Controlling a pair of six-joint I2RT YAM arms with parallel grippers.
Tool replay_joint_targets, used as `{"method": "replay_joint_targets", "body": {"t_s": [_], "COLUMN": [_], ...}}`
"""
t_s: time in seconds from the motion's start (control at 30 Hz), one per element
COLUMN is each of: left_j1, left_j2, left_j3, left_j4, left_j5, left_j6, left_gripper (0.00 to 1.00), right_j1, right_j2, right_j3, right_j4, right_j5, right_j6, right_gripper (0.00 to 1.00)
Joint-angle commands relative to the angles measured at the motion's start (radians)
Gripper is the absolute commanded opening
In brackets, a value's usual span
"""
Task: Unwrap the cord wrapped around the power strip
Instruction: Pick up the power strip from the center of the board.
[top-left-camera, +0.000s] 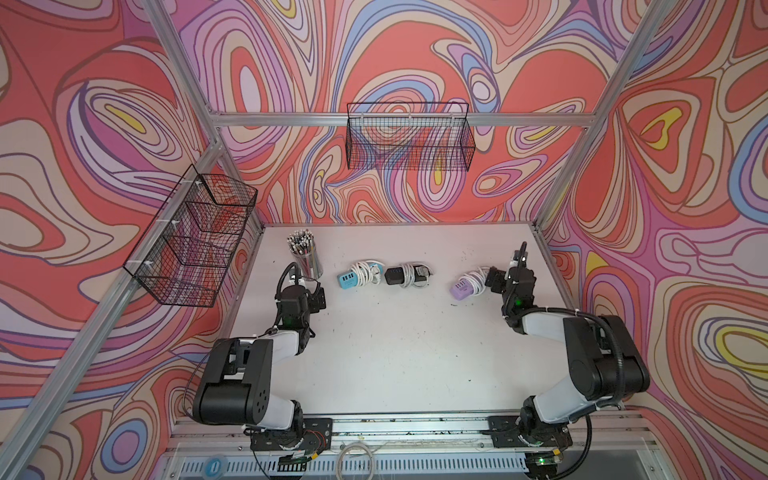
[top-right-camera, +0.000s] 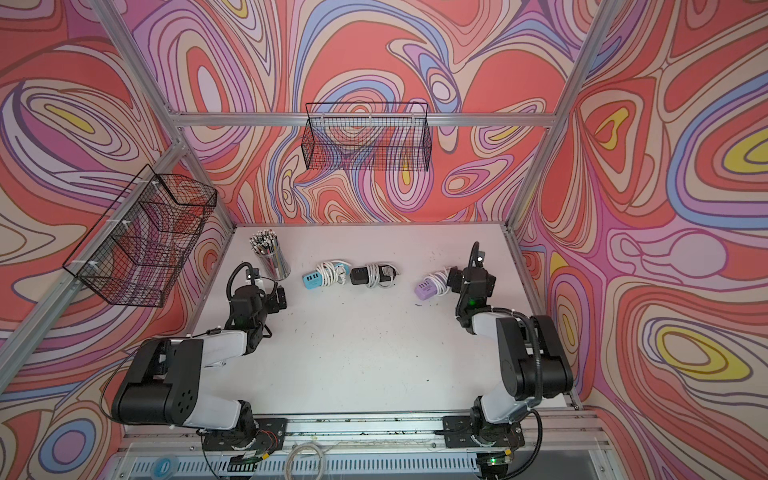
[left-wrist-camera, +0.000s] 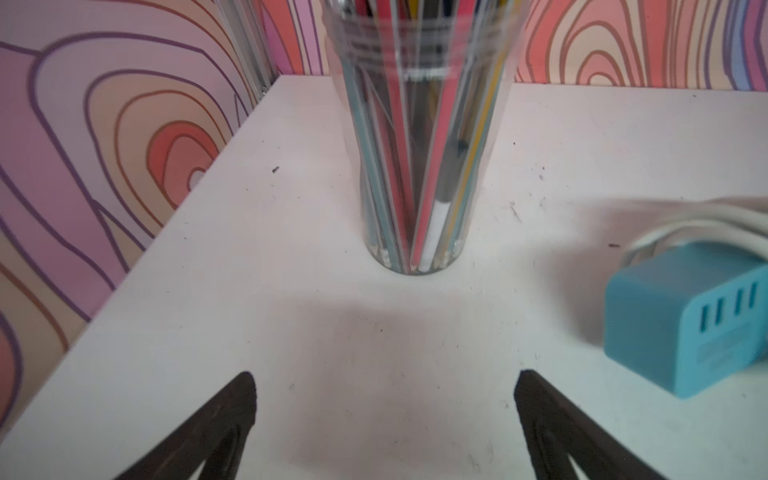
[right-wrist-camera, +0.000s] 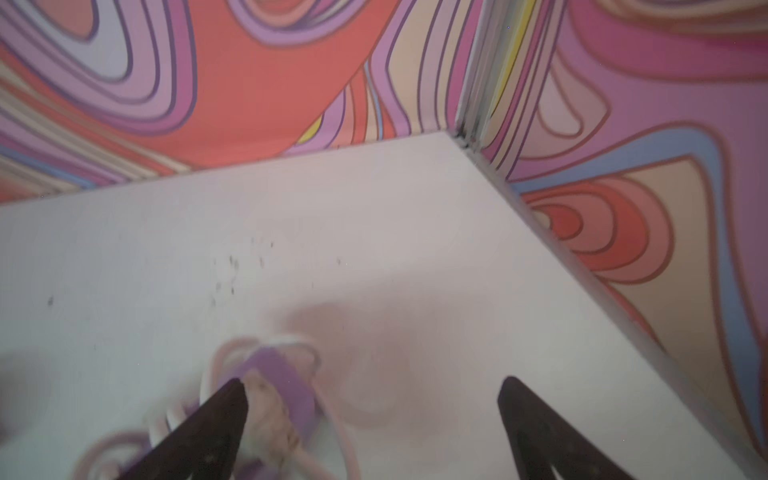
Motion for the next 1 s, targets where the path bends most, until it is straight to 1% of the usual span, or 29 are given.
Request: {"method": "replay_joint_targets", "body": {"t_s": [0.0, 0.03, 0.07, 0.13, 0.23, 0.27, 0.33, 0.37, 0.43, 0.5, 0.57, 0.6, 0.67, 0.73, 0.83, 0.93, 0.97], "left_j1": [-0.053, -0.064, -0.075, -0.09, -0.096, -0.096, -0.097, -0.103, -0.132, -0.179, -0.192, -0.193, -0.194, -0.193, -0.192, -0.181, -0.181], "left_j2": [-0.112, -0.132, -0.154, -0.201, -0.264, -0.28, -0.284, -0.278, -0.257, -0.229, -0.18, -0.155, -0.117, -0.108, -0.107, -0.092, -0.082], "left_j3": [0.142, 0.162, 0.181, 0.21, 0.197, 0.191, 0.214, 0.241, 0.293, 0.347, 0.41, 0.438, 0.455, 0.419, 0.337, 0.246, 0.222], "left_j4": [-0.275, -0.318, -0.364, -0.413, -0.429, -0.428, -0.471, -0.521, -0.618, -0.724, -0.862, -0.921, -0.96, -0.901, -0.722, -0.513, -0.459], "left_j5": [-0.279, -0.283, -0.265, -0.158, -0.081, -0.046, 0.045, 0.068, 0.058, 0.001, -0.022, -0.011, 0.032, 0.094, 0.221, 0.404, 0.443], "left_j6": [-0.14, -0.205, -0.266, -0.302, -0.402, -0.415, -0.383, -0.366, -0.325, -0.294, -0.32, -0.333, -0.351, -0.364, -0.388, -0.424, -0.432], "left_gripper": [1.0, 1.0, 1.0, 1.0, 1.0, 1.0, 1.0, 1.0, 1.0, 1.0, 1.0, 1.0, 1.0, 1.0, 1.0, 1.0, 1.0], "right_j1": [0.003, 0.005, 0.006, 0.009, 0.024, 0.035, 0.06, 0.077, 0.108, 0.128, 0.148, 0.161, 0.179, 0.2, 0.219, 0.234, 0.239], "right_j2": [-0.079, -0.09, -0.106, -0.139, -0.177, -0.188, -0.205, -0.21, -0.215, -0.218, -0.213, -0.209, -0.202, -0.194, -0.18, -0.171, -0.173], "right_j3": [0.19, 0.215, 0.228, 0.233, 0.239, 0.243, 0.251, 0.257, 0.272, 0.273, 0.282, 0.288, 0.294, 0.296, 0.309, 0.318, 0.319], "right_j4": [-0.404, -0.431, -0.447, -0.456, -0.482, -0.491, -0.509, -0.522, -0.55, -0.556, -0.569, -0.578, -0.581, -0.577, -0.58, -0.587, -0.588], "right_j5": [0.077, 0.05, 0.031, -0.011, -0.017, -0.021, -0.045, -0.065, -0.109, -0.216, -0.286, -0.307, -0.359, -0.394, -0.464, -0.511, -0.521], "right_j6": [0.172, 0.178, 0.196, 0.21, 0.212, 0.199, 0.165, 0.139, 0.113, 0.099, 0.106, 0.11, 0.111, 0.104, 0.096, 0.095, 0.095], "right_gripper": [0.99, 0.98, 0.98, 0.98, 0.98, 0.98, 0.98, 0.98, 0.98, 0.98, 0.98, 0.98, 0.98, 0.98, 0.97, 0.97, 0.97]}}
